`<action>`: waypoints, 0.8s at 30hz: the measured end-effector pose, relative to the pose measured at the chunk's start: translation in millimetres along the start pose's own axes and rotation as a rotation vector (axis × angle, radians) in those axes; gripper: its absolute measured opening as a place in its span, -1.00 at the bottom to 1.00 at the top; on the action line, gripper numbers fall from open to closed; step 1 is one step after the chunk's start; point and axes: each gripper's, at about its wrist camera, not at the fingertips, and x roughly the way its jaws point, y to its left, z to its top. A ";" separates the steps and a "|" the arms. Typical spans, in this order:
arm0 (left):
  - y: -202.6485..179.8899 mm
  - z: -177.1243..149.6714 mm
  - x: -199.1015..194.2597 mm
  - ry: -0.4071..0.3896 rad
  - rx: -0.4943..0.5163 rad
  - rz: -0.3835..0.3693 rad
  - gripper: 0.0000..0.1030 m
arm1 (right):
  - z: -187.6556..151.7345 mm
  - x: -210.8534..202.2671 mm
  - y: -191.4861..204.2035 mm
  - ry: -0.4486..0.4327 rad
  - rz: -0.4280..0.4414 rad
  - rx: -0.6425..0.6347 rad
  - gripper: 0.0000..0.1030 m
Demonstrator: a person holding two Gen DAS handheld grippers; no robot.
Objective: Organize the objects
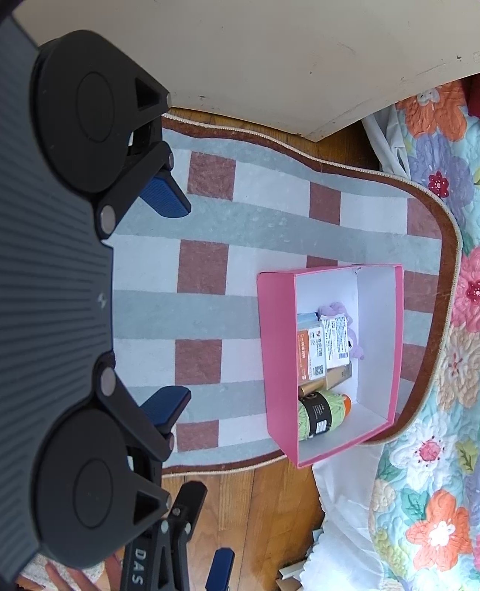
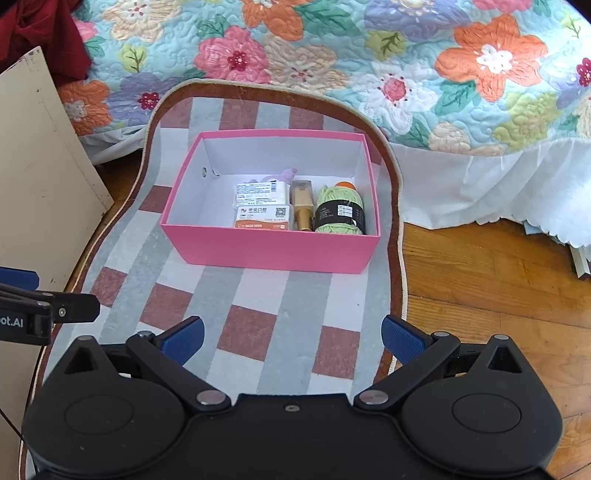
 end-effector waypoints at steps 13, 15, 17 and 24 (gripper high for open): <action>0.6 -0.3 13.0 0.033 -0.011 0.017 0.92 | -1.4 -0.4 -3.5 0.005 0.007 0.005 1.00; 0.9 0.1 13.1 0.035 -0.013 0.016 0.92 | -0.7 -0.4 -3.9 0.003 -0.003 -0.001 1.00; 1.6 -0.2 13.7 0.040 -0.026 0.012 0.92 | -0.4 -1.5 -4.3 -0.003 -0.005 -0.001 1.00; 3.6 1.1 15.3 0.047 -0.047 0.026 0.92 | -1.7 -5.2 -1.4 -0.006 0.004 -0.002 1.00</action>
